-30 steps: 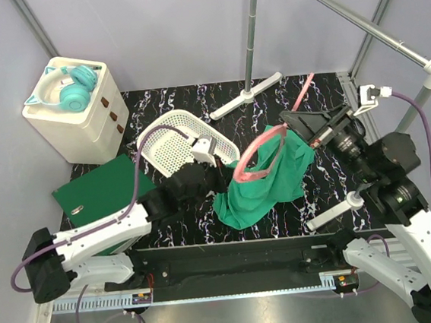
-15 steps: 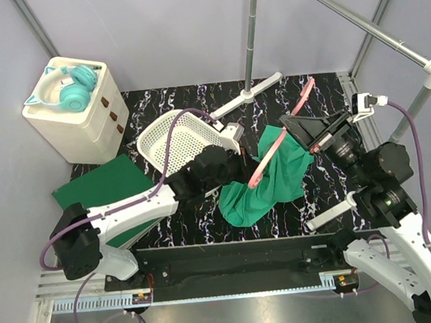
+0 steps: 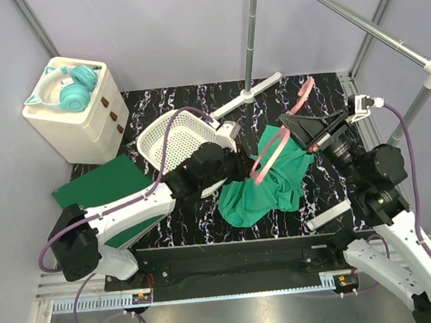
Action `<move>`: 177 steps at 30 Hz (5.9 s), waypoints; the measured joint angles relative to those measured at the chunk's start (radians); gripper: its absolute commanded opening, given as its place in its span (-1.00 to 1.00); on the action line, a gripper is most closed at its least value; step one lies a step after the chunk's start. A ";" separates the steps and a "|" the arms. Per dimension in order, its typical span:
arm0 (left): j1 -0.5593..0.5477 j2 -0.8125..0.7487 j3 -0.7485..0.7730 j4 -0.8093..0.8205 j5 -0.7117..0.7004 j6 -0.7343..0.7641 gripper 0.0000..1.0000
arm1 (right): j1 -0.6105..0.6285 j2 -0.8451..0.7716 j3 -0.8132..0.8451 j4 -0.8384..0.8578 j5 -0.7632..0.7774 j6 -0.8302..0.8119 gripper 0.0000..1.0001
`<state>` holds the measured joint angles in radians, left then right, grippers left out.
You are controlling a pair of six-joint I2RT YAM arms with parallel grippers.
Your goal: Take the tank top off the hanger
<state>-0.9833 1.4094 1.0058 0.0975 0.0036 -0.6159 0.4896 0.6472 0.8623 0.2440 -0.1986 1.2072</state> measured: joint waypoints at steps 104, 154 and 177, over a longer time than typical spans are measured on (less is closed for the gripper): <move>0.444 0.499 1.273 -0.539 0.485 0.312 -0.74 | -0.005 -0.246 0.375 -1.152 0.233 -0.805 1.00; -0.302 0.344 0.232 -0.261 -0.363 0.200 0.98 | -0.005 -0.264 0.126 -1.230 0.624 -0.490 0.99; -0.220 0.694 0.430 -0.252 -0.298 0.243 -0.17 | -0.005 -0.356 0.116 -1.207 0.570 -0.550 0.99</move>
<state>-1.2034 2.1029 1.4357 -0.1547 -0.2939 -0.3729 0.4843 0.2909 0.9779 -0.9627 0.3714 0.6567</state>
